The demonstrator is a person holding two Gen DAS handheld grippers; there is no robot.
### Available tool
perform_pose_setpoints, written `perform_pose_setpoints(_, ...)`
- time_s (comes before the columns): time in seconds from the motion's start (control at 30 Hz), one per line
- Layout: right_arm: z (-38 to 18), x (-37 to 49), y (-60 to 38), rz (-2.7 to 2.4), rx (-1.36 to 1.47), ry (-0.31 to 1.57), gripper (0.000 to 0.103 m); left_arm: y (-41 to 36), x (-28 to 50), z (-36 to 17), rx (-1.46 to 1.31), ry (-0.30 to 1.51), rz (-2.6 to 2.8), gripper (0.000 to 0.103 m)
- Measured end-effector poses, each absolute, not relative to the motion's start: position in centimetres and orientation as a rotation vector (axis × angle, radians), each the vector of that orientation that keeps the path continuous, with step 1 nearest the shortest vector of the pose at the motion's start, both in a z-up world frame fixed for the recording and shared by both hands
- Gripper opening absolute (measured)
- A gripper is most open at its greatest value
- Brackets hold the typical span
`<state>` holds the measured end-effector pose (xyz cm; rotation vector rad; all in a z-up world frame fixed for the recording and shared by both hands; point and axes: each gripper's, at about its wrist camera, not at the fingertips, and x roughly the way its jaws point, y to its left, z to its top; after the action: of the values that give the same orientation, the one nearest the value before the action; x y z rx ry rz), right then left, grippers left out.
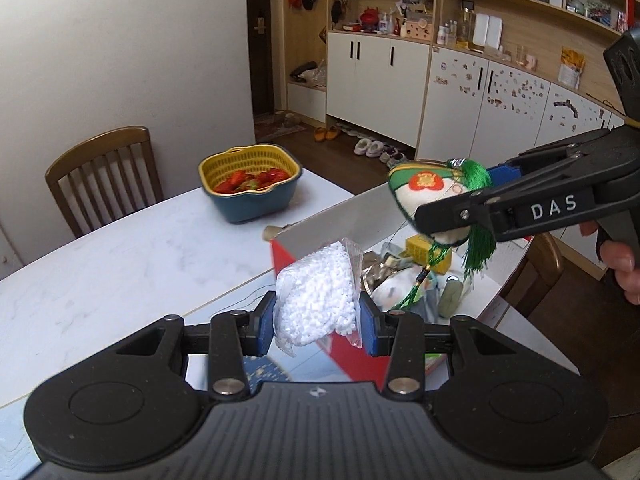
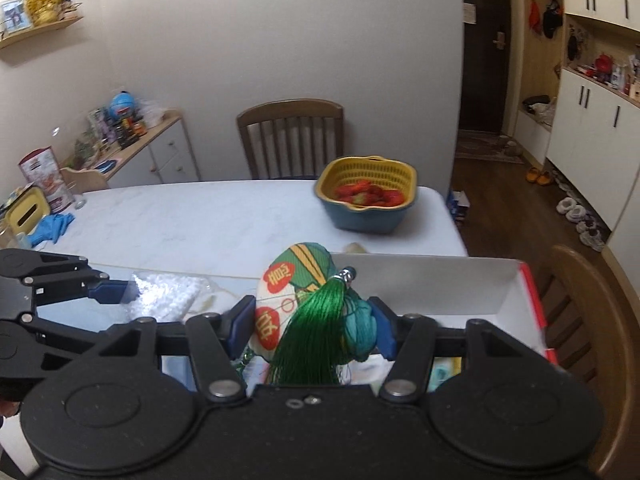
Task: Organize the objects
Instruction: 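Carry the white bead bag and ornament with both tools down into the box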
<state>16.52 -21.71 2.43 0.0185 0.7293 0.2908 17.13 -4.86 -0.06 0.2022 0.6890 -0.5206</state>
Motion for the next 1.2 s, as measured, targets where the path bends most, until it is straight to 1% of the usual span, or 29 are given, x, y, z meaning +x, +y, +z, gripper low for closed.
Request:
perform_pose_setpoints(0.37, 0.9, 18.4, -28.7, 0.205, 0.024, 0.736, 0.058, -10.9, 19.7, -1.6, 0.238, 0.725, -0.533, 0.041)
perform_pose_setpoints(0.67, -3.0, 19.7, -33.0, 0.18, 0.011, 0.824, 0.058, -15.1, 22.3, -4.1, 0.273, 0.778, -0.51, 0.041)
perform_pose_setpoints(0.93, -6.9, 20.3, -33.4, 0.228, -0.054, 0.918, 0.058, -18.0, 24.6, -6.5, 0.293, 0.833, -0.489, 0.041)
perform_pose_setpoints(1.2, -9.5, 20.9, -32.5, 0.323, -0.137, 0.948, 0.058, -19.8, 25.9, -8.5, 0.314, 0.883, -0.481, 0.041)
